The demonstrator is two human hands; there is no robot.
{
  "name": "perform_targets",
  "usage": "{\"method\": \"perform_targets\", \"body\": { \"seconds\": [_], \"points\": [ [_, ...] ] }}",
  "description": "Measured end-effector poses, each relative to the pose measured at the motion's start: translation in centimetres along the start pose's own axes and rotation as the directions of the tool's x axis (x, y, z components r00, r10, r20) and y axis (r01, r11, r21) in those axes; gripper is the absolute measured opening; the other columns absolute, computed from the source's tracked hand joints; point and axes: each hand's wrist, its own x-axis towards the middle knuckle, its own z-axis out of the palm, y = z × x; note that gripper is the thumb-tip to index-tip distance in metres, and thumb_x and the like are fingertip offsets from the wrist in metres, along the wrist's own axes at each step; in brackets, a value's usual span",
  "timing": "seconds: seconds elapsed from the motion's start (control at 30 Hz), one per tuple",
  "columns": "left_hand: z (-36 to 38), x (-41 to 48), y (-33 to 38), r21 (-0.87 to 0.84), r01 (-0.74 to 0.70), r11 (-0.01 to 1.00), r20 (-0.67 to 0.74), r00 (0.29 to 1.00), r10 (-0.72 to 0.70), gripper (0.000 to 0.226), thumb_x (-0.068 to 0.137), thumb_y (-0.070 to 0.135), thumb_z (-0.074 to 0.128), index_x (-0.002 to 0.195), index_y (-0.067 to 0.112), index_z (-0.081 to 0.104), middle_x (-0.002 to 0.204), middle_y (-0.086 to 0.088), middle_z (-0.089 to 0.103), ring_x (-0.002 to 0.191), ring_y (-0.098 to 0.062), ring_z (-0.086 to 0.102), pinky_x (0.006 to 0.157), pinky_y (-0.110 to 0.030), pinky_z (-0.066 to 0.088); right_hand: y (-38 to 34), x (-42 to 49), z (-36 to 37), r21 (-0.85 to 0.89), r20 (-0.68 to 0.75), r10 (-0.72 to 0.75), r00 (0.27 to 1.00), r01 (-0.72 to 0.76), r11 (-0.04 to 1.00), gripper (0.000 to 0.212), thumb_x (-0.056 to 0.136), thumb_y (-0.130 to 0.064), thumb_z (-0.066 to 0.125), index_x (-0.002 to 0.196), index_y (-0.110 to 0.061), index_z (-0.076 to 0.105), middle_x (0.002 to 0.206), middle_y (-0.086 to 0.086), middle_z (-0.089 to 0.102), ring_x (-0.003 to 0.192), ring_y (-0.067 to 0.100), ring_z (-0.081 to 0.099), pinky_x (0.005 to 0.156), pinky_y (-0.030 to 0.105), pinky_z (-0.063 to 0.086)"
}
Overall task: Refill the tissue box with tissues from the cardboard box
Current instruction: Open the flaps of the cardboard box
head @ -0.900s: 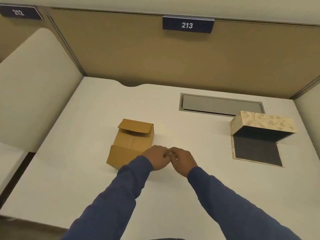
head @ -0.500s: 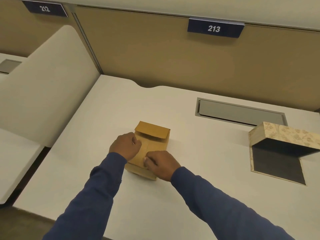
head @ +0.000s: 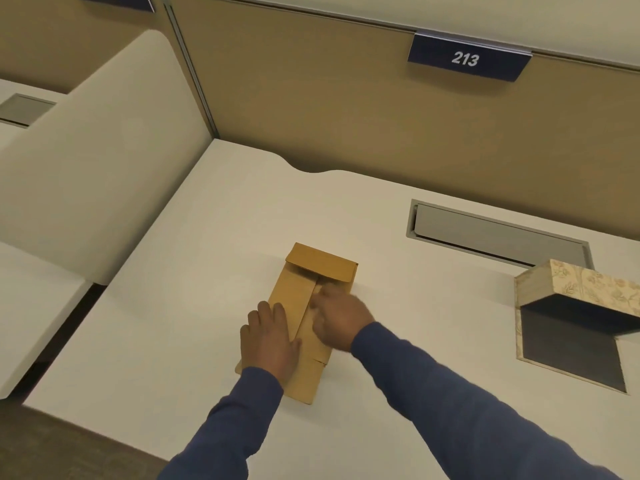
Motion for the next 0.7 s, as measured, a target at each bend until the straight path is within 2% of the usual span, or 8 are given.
{"method": "perform_targets", "body": {
  "seconds": [0.13, 0.27, 0.33, 0.43, 0.5, 0.57, 0.63, 0.7],
  "points": [
    [-0.9, 0.1, -0.1, -0.052, -0.019, 0.998, 0.015, 1.0, 0.02, 0.052, 0.09, 0.047, 0.05, 0.13, 0.016, 0.041, 0.121, -0.007, 0.047, 0.103, -0.024, 0.048, 0.082, -0.032, 0.047, 2.1, 2.8, -2.3, 0.008, -0.18, 0.046, 0.983, -0.045, 0.999, 0.063, 0.09, -0.025, 0.057, 0.149, -0.018, 0.037, 0.162, 0.013, 0.022, 0.145, 0.034, 0.027, 0.114, 0.042, 0.032],
    [-1.8, -0.3, -1.4, -0.484, 0.002, 0.875, -0.137, 0.988, -0.078, 0.043, 0.089, 0.026, 0.041, 0.127, 0.011, 0.051, 0.109, -0.01, 0.058, 0.089, -0.031, 0.057, 0.069, -0.041, 0.053, 2.6, 4.3, -3.2, -0.042, -0.233, 0.096, 0.968, -0.109, 0.993, 0.057, 0.092, -0.031, 0.056, 0.145, -0.017, 0.041, 0.163, 0.016, 0.02, 0.148, 0.036, 0.023, 0.116, 0.045, 0.029],
    [-1.7, -0.4, -2.5, -0.614, -0.015, 0.789, -0.218, 0.964, -0.151, 0.049, 0.092, 0.014, 0.044, 0.141, 0.014, 0.046, 0.121, -0.011, 0.057, 0.076, -0.033, 0.061, 0.062, -0.042, 0.055, 2.1, 4.4, -2.6, -0.203, -0.205, -0.034, 0.978, -0.008, 0.979, 0.052, 0.093, -0.036, 0.054, 0.14, -0.016, 0.047, 0.157, 0.017, 0.032, 0.144, 0.036, 0.028, 0.115, 0.046, 0.028],
    [-1.3, -0.1, -4.1, -0.486, -0.039, 0.873, -0.298, 0.947, -0.123, 0.072, 0.089, -0.005, 0.052, 0.152, 0.028, 0.04, 0.145, -0.009, 0.045, 0.054, -0.031, 0.058, 0.045, -0.037, 0.054, 1.0, 4.3, -0.7, -0.329, -0.004, -0.201, 0.98, 0.188, 0.925, 0.051, 0.096, -0.043, 0.05, 0.142, -0.019, 0.05, 0.16, 0.014, 0.031, 0.148, 0.035, 0.022, 0.121, 0.051, 0.017],
    [-1.3, 0.1, -4.5, -0.38, -0.005, 0.925, -0.256, 0.961, -0.1, 0.072, 0.087, -0.004, 0.057, 0.148, 0.032, 0.046, 0.156, -0.013, 0.037, 0.074, -0.033, 0.065, 0.054, -0.037, 0.058, 0.8, 4.2, 0.0, -0.39, 0.088, -0.211, 0.973, 0.229, 0.892, 0.05, 0.097, -0.047, 0.047, 0.139, -0.022, 0.054, 0.161, 0.012, 0.029, 0.149, 0.034, 0.019, 0.122, 0.053, 0.012],
    [-0.7, 0.1, -4.6, -0.269, -0.009, 0.963, -0.255, 0.965, -0.062, 0.055, 0.088, 0.012, 0.062, 0.141, 0.025, 0.056, 0.158, -0.022, 0.033, 0.107, -0.041, 0.061, 0.081, -0.046, 0.057, 0.8, 4.0, 0.0, -0.393, 0.097, -0.199, 0.975, 0.221, 0.893, 0.049, 0.097, -0.05, 0.046, 0.134, -0.02, 0.058, 0.158, 0.013, 0.035, 0.148, 0.034, 0.021, 0.122, 0.053, 0.013],
    [-0.2, -0.2, -4.5, -0.174, -0.017, 0.985, -0.256, 0.966, -0.028, 0.058, 0.092, 0.045, 0.053, 0.146, 0.024, 0.049, 0.162, -0.026, 0.023, 0.138, -0.047, 0.038, 0.11, -0.057, 0.036, 0.8, 3.7, -0.6, -0.374, 0.059, -0.23, 0.972, 0.235, 0.897, 0.048, 0.096, -0.052, 0.047, 0.127, -0.017, 0.059, 0.149, 0.014, 0.045, 0.143, 0.035, 0.03, 0.119, 0.052, 0.019],
    [0.6, -0.5, -4.4, -0.102, -0.024, 0.994, -0.262, 0.965, -0.004, 0.087, 0.085, 0.075, 0.039, 0.155, 0.024, 0.032, 0.167, -0.023, 0.004, 0.153, -0.046, 0.005, 0.122, -0.058, 0.005, 1.0, 3.4, -1.6, -0.376, -0.023, -0.289, 0.957, 0.26, 0.889, 0.047, 0.095, -0.055, 0.049, 0.112, -0.014, 0.063, 0.131, 0.012, 0.058, 0.13, 0.034, 0.043, 0.115, 0.049, 0.026]
  ]
}}
